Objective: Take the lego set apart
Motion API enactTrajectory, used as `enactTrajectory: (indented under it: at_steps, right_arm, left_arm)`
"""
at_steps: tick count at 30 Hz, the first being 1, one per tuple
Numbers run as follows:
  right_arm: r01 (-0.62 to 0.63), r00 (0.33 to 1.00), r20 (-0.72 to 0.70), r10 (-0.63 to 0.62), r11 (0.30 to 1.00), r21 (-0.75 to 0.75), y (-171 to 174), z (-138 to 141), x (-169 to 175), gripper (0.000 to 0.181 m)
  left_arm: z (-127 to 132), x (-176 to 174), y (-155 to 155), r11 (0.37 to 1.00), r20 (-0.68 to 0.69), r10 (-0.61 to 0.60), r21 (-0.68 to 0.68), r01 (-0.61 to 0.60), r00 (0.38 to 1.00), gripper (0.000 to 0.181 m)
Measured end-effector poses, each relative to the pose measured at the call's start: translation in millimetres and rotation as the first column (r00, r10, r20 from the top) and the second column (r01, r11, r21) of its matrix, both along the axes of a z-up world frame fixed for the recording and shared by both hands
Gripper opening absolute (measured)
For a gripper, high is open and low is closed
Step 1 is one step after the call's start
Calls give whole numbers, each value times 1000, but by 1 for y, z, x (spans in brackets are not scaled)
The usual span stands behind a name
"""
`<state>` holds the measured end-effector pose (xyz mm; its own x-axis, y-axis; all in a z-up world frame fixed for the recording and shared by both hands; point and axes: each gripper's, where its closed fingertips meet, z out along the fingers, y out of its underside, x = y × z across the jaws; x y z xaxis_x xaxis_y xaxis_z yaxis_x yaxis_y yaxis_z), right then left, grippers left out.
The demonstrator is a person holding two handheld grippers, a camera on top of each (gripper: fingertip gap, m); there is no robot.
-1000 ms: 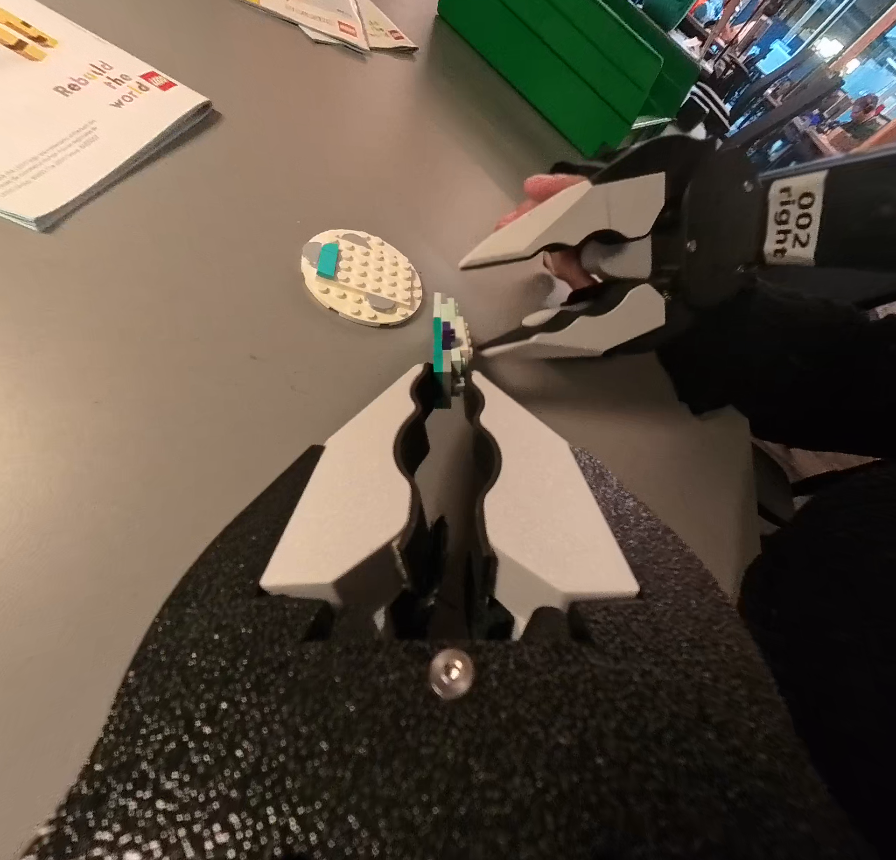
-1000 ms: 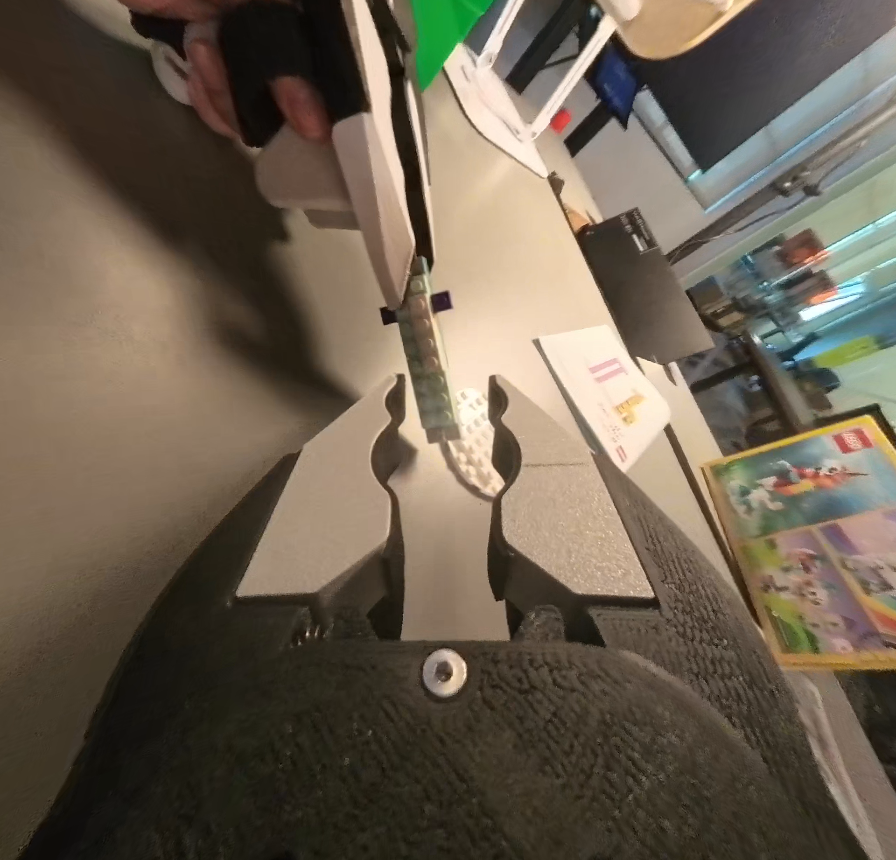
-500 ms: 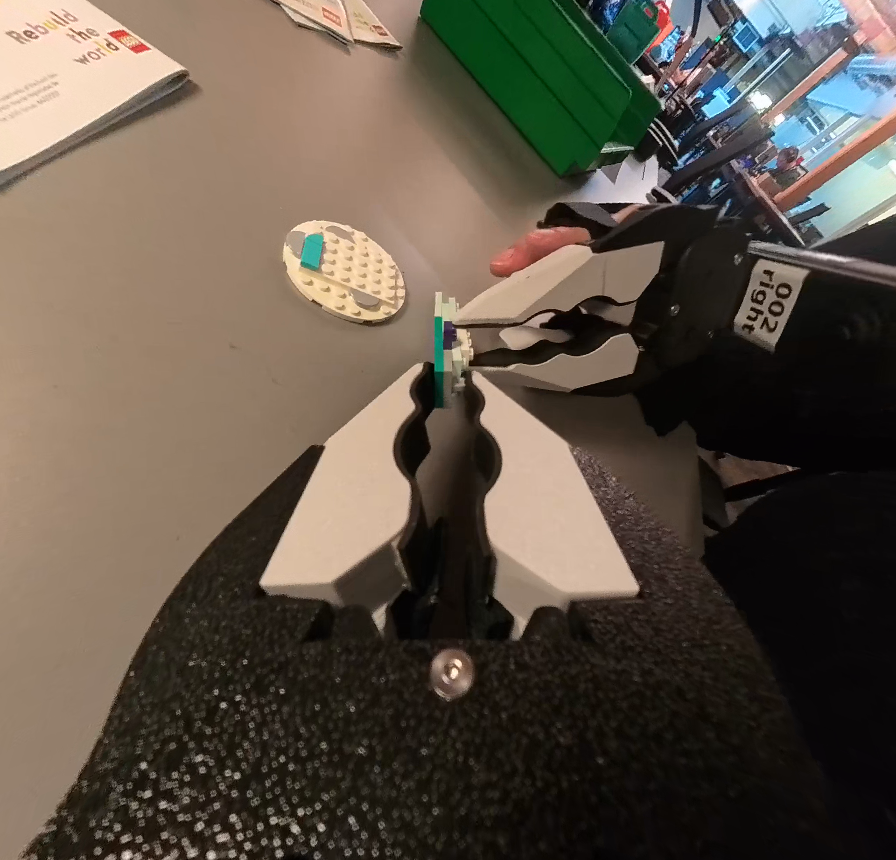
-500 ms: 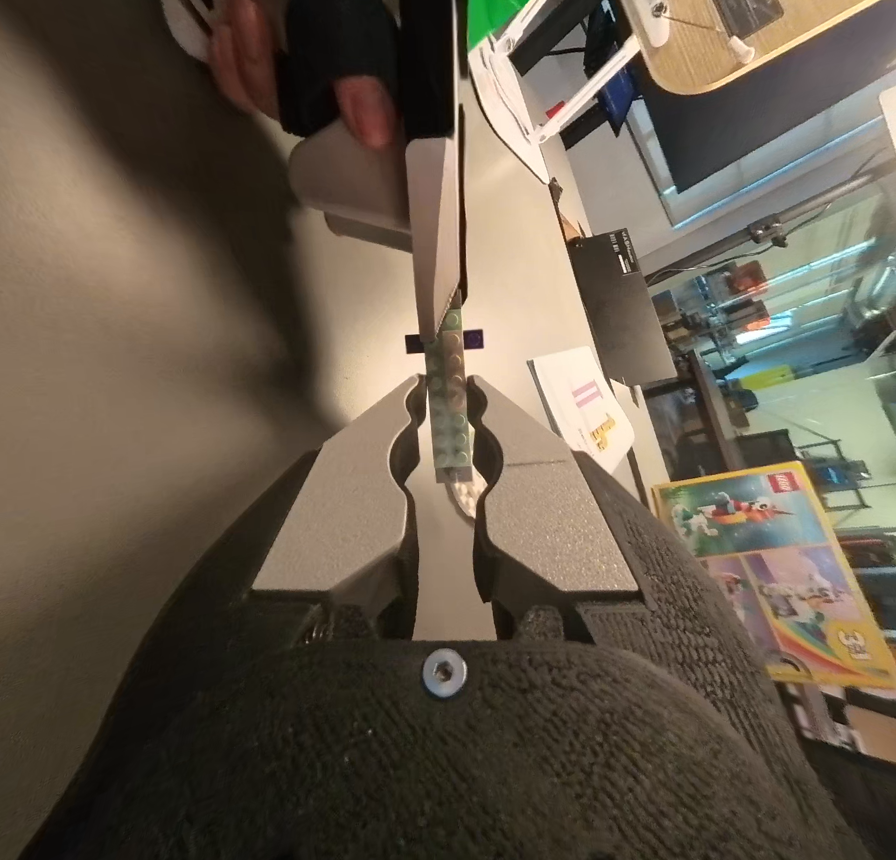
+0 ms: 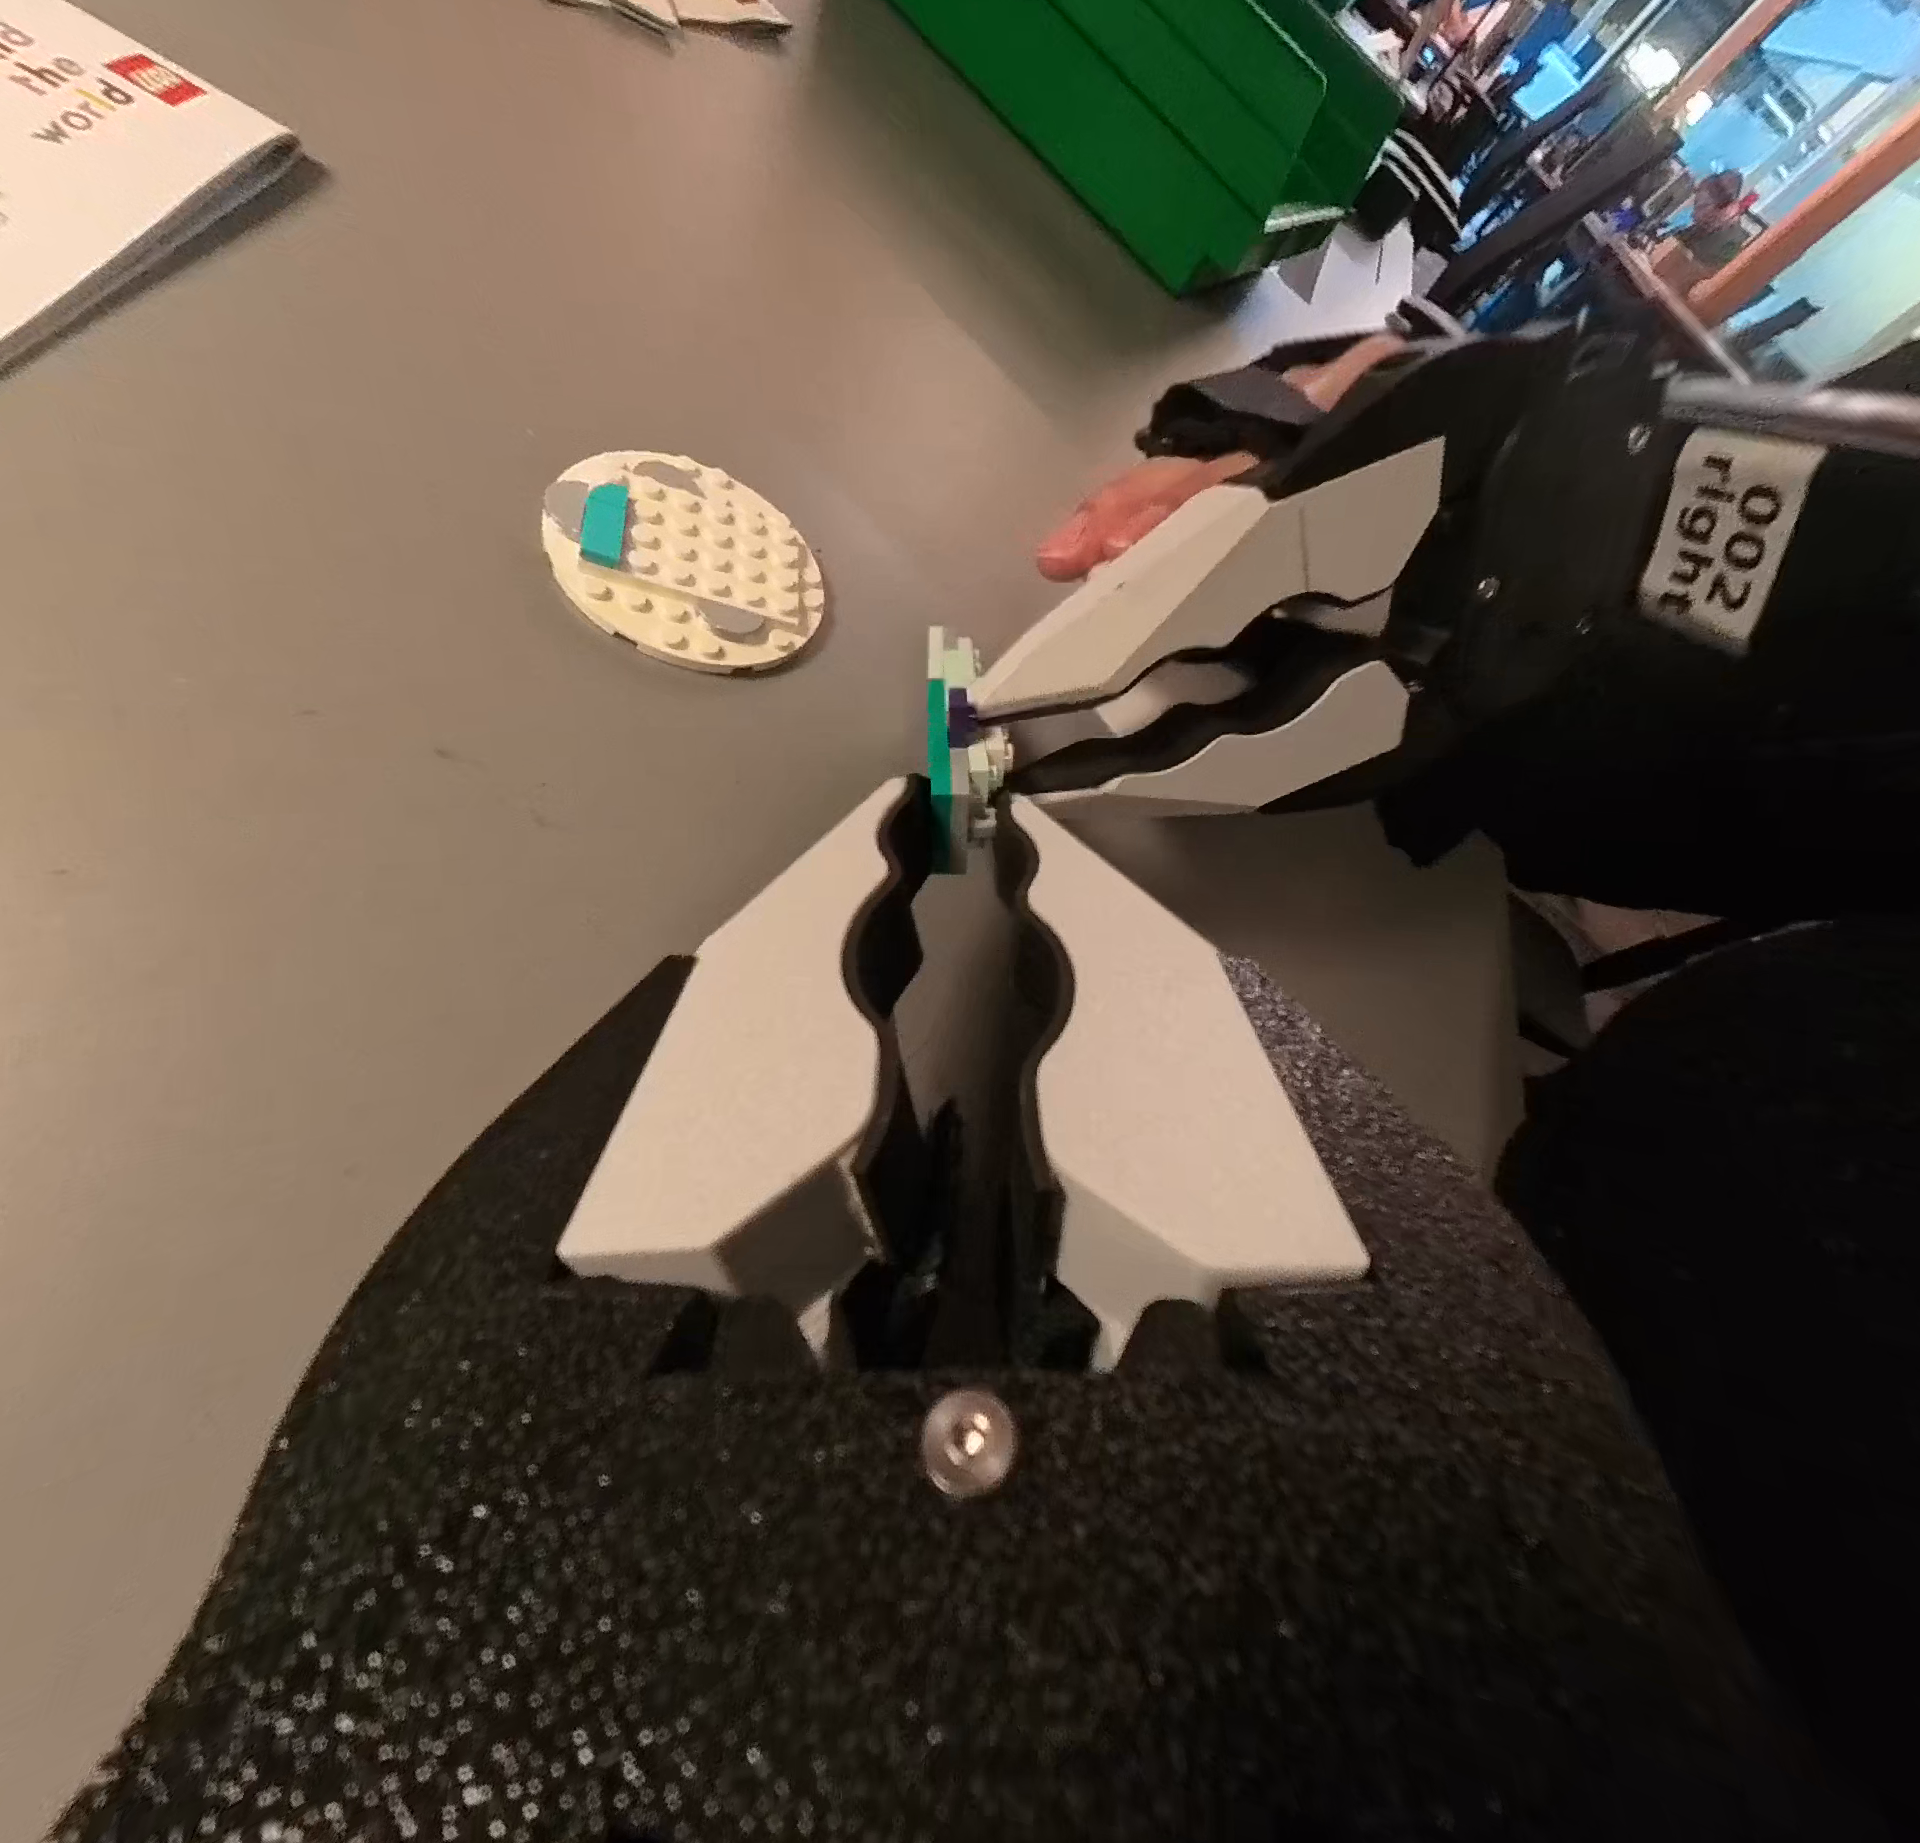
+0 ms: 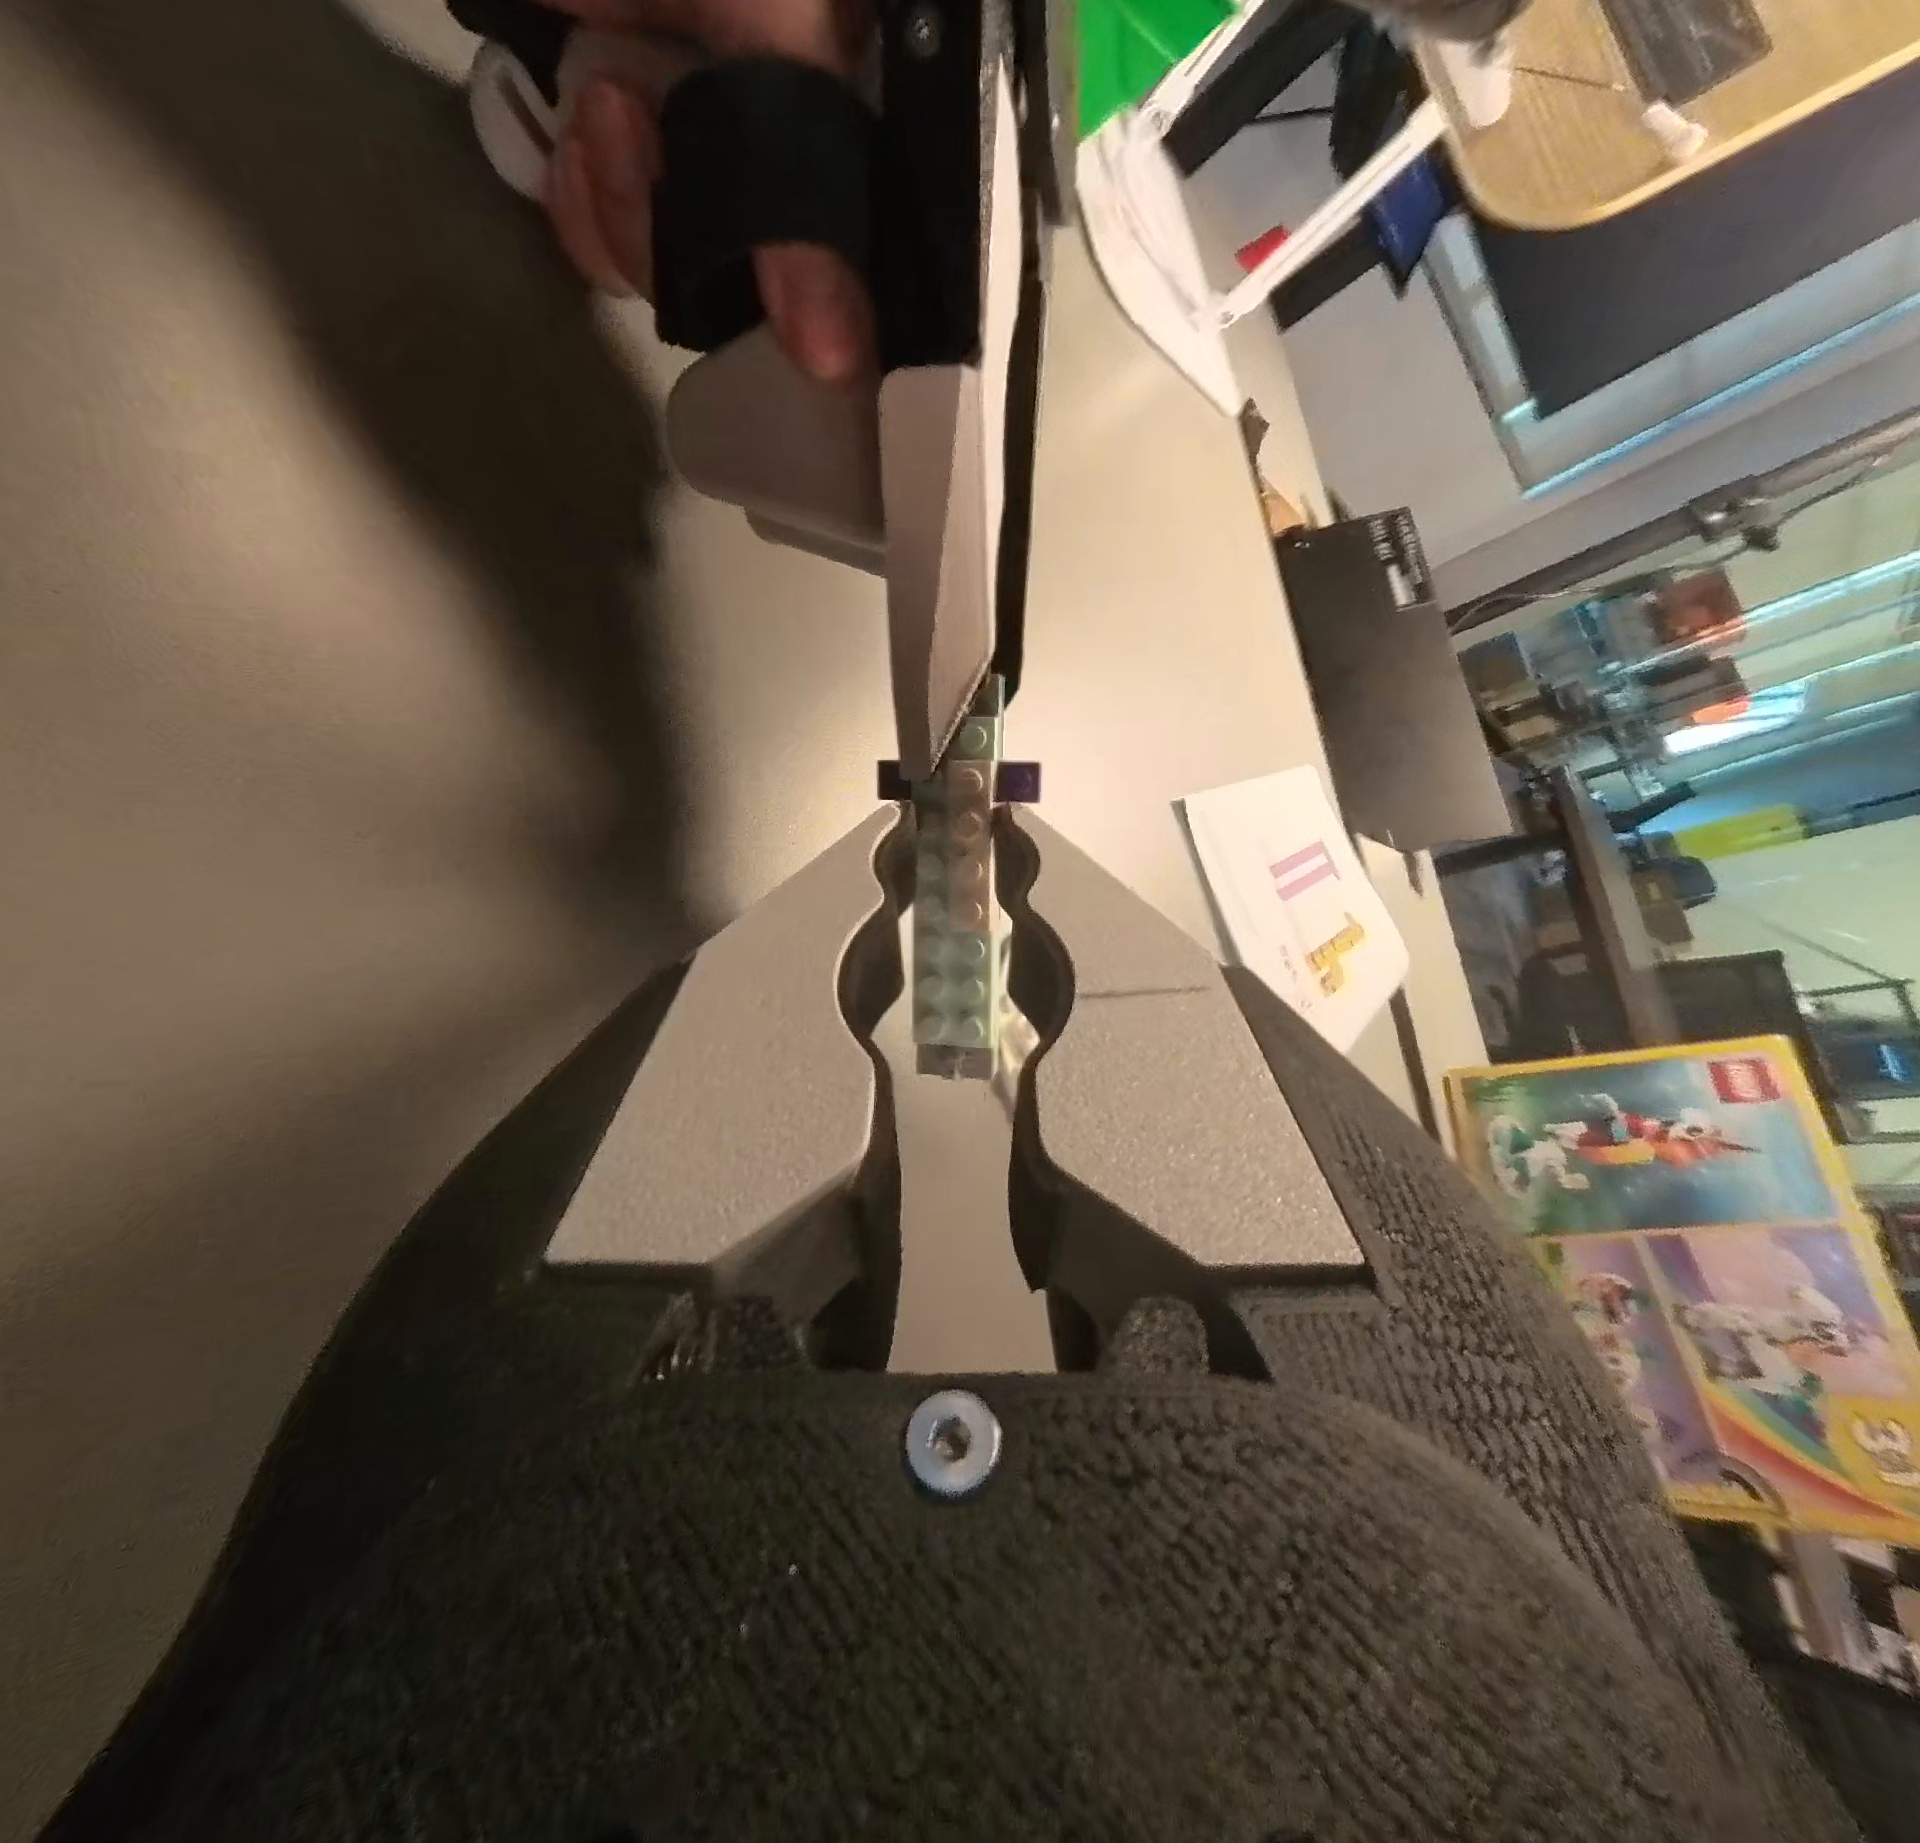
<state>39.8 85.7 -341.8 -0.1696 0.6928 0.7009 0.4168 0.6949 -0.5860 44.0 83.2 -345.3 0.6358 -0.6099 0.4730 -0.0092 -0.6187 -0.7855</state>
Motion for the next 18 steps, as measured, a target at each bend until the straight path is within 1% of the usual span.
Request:
enactTrajectory:
  at_steps: [2,3,5,6,8,9,11,12,14,15,18]
  right_arm:
    - [-7,1000,19,9,996,-94,-2,-1,3,12]
    - [-14,1000,-3,14,984,-178,-3,2,5,6]
    - [-43,998,-49,27,933,-358,-4,9,9,7]
    - [-53,997,-66,28,906,-420,-4,12,11,8]
    - [-63,997,-69,35,885,-461,-3,13,13,20]
    - [-69,997,-64,45,888,-455,-3,11,14,22]
    - [-76,997,-47,62,912,-403,-3,7,16,25]
    - [-75,997,-51,61,936,-343,-2,7,16,25]
    - [-62,996,-67,51,981,-183,1,10,13,16]
    - [-49,997,-72,41,993,-112,3,11,12,11]
    - [-31,997,-64,34,999,43,3,10,8,10]
  left_arm:
    - [-2,2,-2,999,-36,-24,22,25,999,10]
    - [-2,3,-3,998,-66,-38,53,41,997,10]
    - [5,7,-4,989,-108,-55,129,69,993,10]
    - [7,8,-4,982,-141,-59,169,83,988,10]
    - [8,9,-5,969,-204,-62,224,108,977,10]
    - [8,9,-4,965,-215,-55,238,107,975,10]
    - [11,11,-4,973,-159,-55,212,89,986,10]
    - [11,10,-3,981,-121,-49,182,70,991,10]
    - [11,8,-1,990,-64,-27,139,36,998,10]
    - [11,7,0,992,-48,-15,122,21,999,10]
    - [9,4,2,996,-34,10,85,-7,999,10]
